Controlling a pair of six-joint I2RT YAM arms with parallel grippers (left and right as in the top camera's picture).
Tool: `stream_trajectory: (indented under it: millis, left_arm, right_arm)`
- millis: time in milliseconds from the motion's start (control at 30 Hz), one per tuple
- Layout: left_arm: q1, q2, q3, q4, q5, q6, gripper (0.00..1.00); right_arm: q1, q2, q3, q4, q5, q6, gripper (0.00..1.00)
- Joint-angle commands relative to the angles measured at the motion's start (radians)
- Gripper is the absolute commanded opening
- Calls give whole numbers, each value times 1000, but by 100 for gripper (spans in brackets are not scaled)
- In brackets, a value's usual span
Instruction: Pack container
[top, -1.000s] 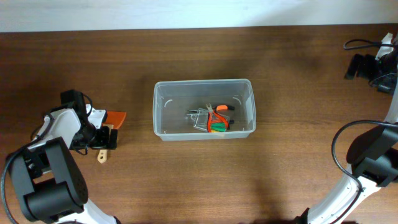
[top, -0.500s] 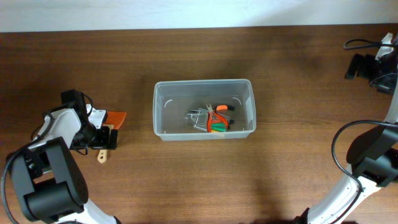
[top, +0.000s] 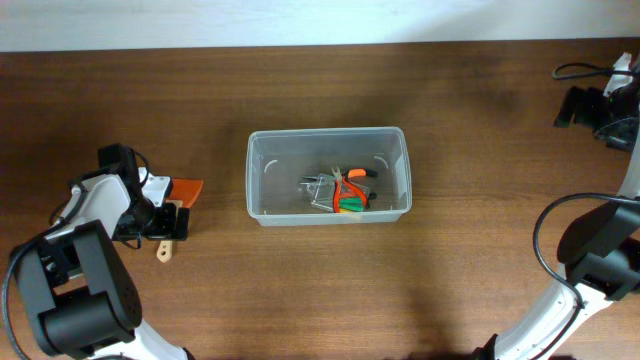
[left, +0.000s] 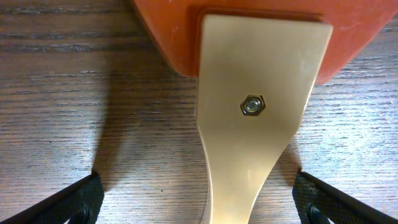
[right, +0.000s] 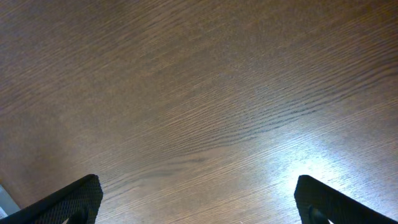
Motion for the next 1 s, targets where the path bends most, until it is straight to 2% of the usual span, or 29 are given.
stream_trajectory:
  millis: [0, 200, 300, 400, 633, 800, 967]
  left_arm:
    - [-2, 43, -9, 2, 82, -10, 99]
    - [-2, 43, -9, 5, 101, -10, 97]
    - [-2, 43, -9, 7, 101, -10, 71]
    - [-2, 43, -9, 7, 101, -10, 62]
    - [-2, 43, -9, 7, 101, -10, 59]
    - [-2, 43, -9, 7, 101, -10, 46]
    - [-2, 43, -9, 6, 101, -10, 47]
  right_arm:
    - [5, -9, -4, 0, -2, 5, 99]
    - [5, -9, -4, 0, -2, 5, 99]
    - [5, -9, -4, 0, -2, 5, 99]
    - [5, -9, -4, 0, -2, 5, 99]
    - [5, -9, -4, 0, -2, 5, 99]
    - [5, -9, -4, 0, -2, 5, 99]
    - [5, -9, -4, 0, -2, 5, 99]
